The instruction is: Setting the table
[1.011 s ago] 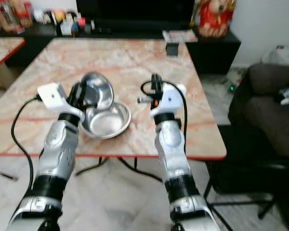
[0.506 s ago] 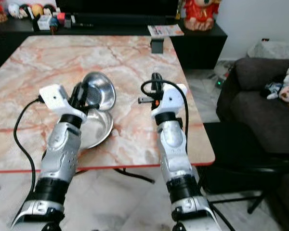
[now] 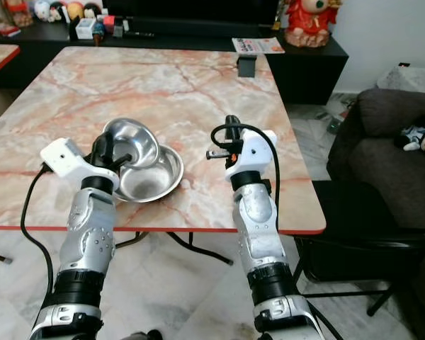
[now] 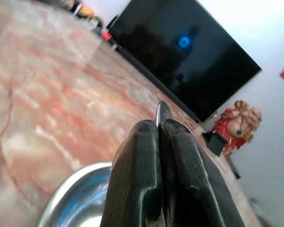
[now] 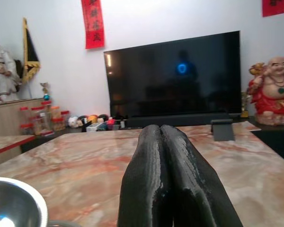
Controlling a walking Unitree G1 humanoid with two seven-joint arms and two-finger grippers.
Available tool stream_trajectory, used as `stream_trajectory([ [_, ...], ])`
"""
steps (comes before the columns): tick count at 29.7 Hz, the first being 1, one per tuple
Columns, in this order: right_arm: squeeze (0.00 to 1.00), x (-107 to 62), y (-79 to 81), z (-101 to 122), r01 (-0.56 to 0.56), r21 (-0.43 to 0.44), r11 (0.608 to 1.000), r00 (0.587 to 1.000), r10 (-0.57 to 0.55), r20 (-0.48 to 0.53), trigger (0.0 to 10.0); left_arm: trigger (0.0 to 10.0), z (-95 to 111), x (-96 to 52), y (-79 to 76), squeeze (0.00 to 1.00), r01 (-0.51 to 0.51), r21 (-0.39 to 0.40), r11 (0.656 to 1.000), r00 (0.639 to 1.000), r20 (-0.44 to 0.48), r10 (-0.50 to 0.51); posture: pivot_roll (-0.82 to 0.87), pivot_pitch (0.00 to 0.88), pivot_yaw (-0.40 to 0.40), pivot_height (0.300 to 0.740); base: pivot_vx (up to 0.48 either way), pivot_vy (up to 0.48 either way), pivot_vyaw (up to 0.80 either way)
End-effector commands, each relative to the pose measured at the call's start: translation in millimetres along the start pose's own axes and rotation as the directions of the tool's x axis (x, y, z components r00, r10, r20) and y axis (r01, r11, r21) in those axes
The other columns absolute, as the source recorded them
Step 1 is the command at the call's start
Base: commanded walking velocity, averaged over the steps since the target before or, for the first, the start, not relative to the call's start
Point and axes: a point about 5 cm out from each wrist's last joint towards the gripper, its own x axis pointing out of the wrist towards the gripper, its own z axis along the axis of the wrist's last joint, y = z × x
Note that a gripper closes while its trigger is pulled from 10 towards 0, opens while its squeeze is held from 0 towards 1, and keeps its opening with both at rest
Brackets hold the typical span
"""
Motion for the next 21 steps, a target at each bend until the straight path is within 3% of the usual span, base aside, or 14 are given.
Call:
stream_trajectory([
  [1,0.0,0.8,0.5,5,-0.006,0.004,1.0,1.0,0.006,0.013,10.0,10.0,-2,1.9,-6.1,0.0,-0.002,-0.043,0.999,1.0,-0.024,0.001,0.0,0.138,-0.052,0.74,0.0,0.0,0.0],
  [9,0.0,0.7,1.6,4,-0.004,0.01,1.0,1.0,0.004,0.011,10.0,10.0,-5,-2.8,-16.1,0.0,0.071,-0.078,0.994,0.993,-0.093,-0.078,0.01,0.145,-0.049,0.74,0.0,0.0,0.0],
  [15,0.0,-0.1,-0.6,5,0.005,0.008,1.0,1.0,-0.005,0.011,10.0,10.0,0,-4.3,-17.8,0.0,0.074,-0.026,0.997,0.991,-0.106,-0.076,0.0,0.147,-0.05,0.74,0.0,0.0,0.0],
  [21,0.0,0.4,-1.4,6,0.003,0.005,1.0,1.0,-0.003,0.012,10.0,10.0,-3,-8.9,-16.6,0.0,0.096,0.069,0.993,0.98,-0.179,-0.082,0.01,0.148,-0.056,0.74,0.0,0.0,0.0],
])
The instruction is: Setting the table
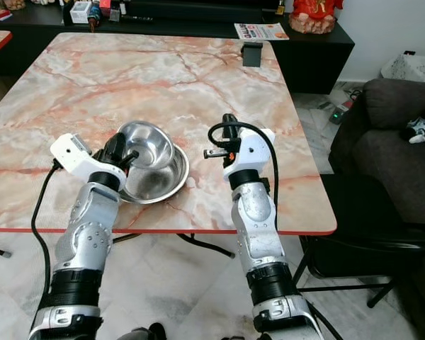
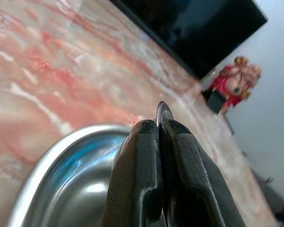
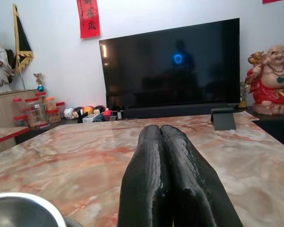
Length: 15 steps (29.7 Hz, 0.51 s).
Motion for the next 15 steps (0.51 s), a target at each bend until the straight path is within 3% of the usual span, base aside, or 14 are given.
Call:
stream_trajectory([
  [1,0.0,-0.1,-0.4,4,0.0,0.006,1.0,1.0,0.0,0.013,10.0,10.0,2,-3.6,-4.7,0.0,0.012,0.022,1.0,1.0,0.0,-0.012,0.01,0.148,-0.056,0.74,0.0,0.0,0.0],
  [15,0.0,-1.0,-0.7,5,0.003,0.009,1.0,1.0,-0.004,0.016,10.0,10.0,-8,-3.2,-8.7,0.0,0.022,0.022,1.0,0.999,-0.043,-0.021,0.0,0.151,-0.066,0.74,0.0,0.0,0.0],
])
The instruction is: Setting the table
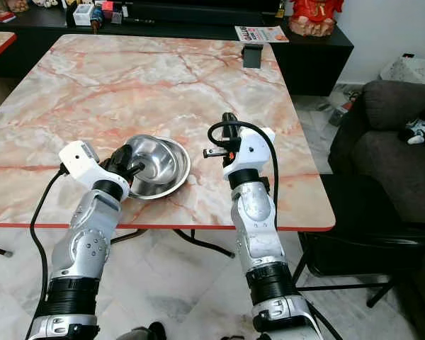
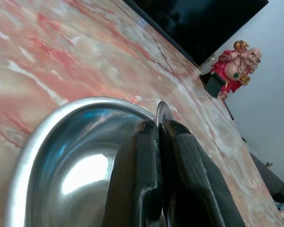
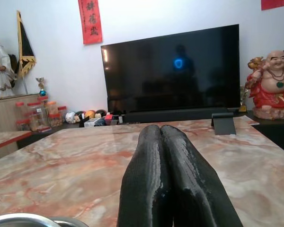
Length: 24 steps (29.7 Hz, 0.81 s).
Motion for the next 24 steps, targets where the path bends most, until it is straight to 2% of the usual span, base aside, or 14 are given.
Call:
stream_trajectory([
  [1,0.0,-1.8,-2.0,2.2,0.005,0.005,1.0,1.0,-0.005,0.004,10.0,10.0,-0.9,3.0,-7.5,0.0,0.015,0.02,1.0,1.0,0.002,-0.015,0.0,0.15,-0.067,0.74,0.0,0.0,0.0],
  [8,0.0,-1.6,-2.6,2.5,0.007,0.001,1.0,1.0,-0.007,0.002,10.0,10.0,-2.0,7.3,-9.9,0.0,0.003,0.033,0.999,1.0,-0.001,-0.003,-0.01,0.148,-0.066,0.74,0.0,0.0,0.0],
  [10,0.0,-1.3,-2.9,2.4,0.007,-0.005,1.0,1.0,-0.007,0.0,10.0,10.0,-2.4,7.6,-9.9,0.0,0.007,0.06,0.998,1.0,-0.006,-0.006,-0.01,0.147,-0.066,0.74,0.0,0.0,0.0],
  [20,0.0,-1.0,-2.7,2.9,0.007,0.0,1.0,1.0,-0.007,0.0,10.0,10.0,-5.0,7.6,-5.3,0.0,-0.007,0.1,0.995,1.0,-0.023,0.009,0.0,0.146,-0.066,0.74,0.0,0.0,0.0],
  [21,0.0,-0.8,-2.6,2.9,0.006,-0.001,1.0,1.0,-0.006,-0.001,10.0,10.0,-5.6,7.5,-5.0,0.48,-0.007,0.101,0.995,1.0,-0.029,0.01,0.0,0.146,-0.066,0.74,0.0,0.0,0.0],
  [22,0.0,-0.7,-2.5,2.7,0.006,-0.002,1.0,1.0,-0.006,-0.002,10.0,10.0,-6.4,7.2,-4.5,0.81,-0.005,0.107,0.994,0.999,-0.037,0.009,0.0,0.145,-0.066,0.74,0.0,0.0,0.0],
  [23,0.0,-0.7,-2.5,2.7,0.006,-0.002,1.0,1.0,-0.006,-0.002,10.0,10.0,-6.4,7.2,-4.5,0.81,-0.005,0.107,0.994,0.999,-0.037,0.009,0.0,0.145,-0.066,0.74,0.0,0.0,0.0],
  [24,0.0,-0.6,-2.6,2.6,0.006,-0.001,1.0,1.0,-0.006,-0.002,10.0,10.0,-7.1,6.9,-4.3,0.93,-0.004,0.113,0.994,0.999,-0.043,0.009,0.0,0.146,-0.066,0.74,0.0,0.0,0.0],
])
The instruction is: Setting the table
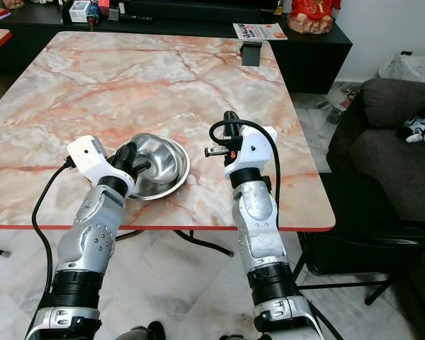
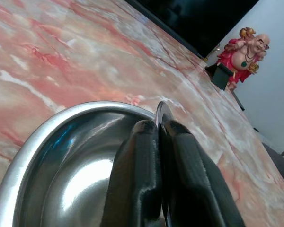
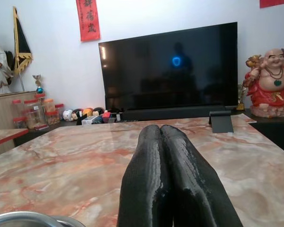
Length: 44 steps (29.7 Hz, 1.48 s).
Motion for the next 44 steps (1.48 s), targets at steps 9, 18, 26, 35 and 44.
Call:
stream_trajectory([
  [9,0.0,-1.0,-1.9,1,0.004,-0.001,1.0,1.0,-0.004,-0.002,10.0,10.0,-8,-0.4,-2.1,0.91,0.006,0.034,0.999,0.999,-0.046,-0.004,-0.01,0.145,-0.072,0.74,0.0,0.0,0.0],
  [18,0.0,0.2,-2.2,1,-0.003,-0.006,1.0,1.0,0.003,-0.003,10.0,10.0,-2,1.3,-0.9,0.0,0.024,0.13,0.991,0.999,-0.048,-0.018,0.0,0.145,-0.078,0.74,0.0,0.0,0.0],
  [26,0.0,0.7,-1.8,1,-0.006,-0.008,1.0,1.0,0.006,-0.006,10.0,10.0,18,6.3,6.6,0.0,0.015,0.38,0.925,1.0,-0.002,-0.016,0.0,0.14,-0.076,0.74,0.0,0.0,0.0],
  [35,0.0,2.0,-1.3,2,-0.003,-0.002,1.0,1.0,0.003,-0.001,10.0,10.0,29,7.5,3.7,0.0,0.056,0.431,0.901,0.997,0.024,-0.074,0.0,0.136,-0.072,0.74,0.0,0.0,0.0],
  [44,0.0,2.5,-4.0,8,0.019,0.009,1.0,0.999,-0.019,0.041,10.0,10.0,53,-0.8,-12.4,0.0,0.027,0.537,0.843,0.94,0.273,-0.204,0.0,0.131,-0.064,0.74,0.0,0.0,0.0],
])
